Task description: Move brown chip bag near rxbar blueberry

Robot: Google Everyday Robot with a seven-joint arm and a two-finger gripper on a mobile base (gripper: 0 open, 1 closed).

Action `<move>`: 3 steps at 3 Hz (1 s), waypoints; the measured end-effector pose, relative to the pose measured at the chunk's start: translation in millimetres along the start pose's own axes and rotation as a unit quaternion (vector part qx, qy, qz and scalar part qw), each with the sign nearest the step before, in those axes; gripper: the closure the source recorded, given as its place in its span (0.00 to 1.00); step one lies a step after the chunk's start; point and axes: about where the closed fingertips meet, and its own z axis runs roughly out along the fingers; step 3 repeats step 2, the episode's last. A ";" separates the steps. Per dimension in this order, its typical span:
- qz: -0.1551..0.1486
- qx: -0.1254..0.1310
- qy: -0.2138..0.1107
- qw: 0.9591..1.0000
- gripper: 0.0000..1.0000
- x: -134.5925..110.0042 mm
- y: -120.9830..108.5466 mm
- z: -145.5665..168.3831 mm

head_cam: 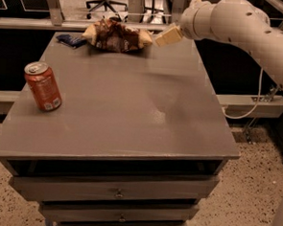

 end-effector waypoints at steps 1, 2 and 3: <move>-0.013 0.030 0.028 0.999 0.00 10.4 -29.5 -13.1; -0.013 0.030 0.029 0.999 0.00 11.4 -30.1 -13.5; -0.013 0.030 0.029 0.999 0.00 11.4 -30.1 -13.5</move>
Offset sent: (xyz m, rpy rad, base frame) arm 0.0024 -0.0234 0.0095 -0.0360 -0.0077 -0.0521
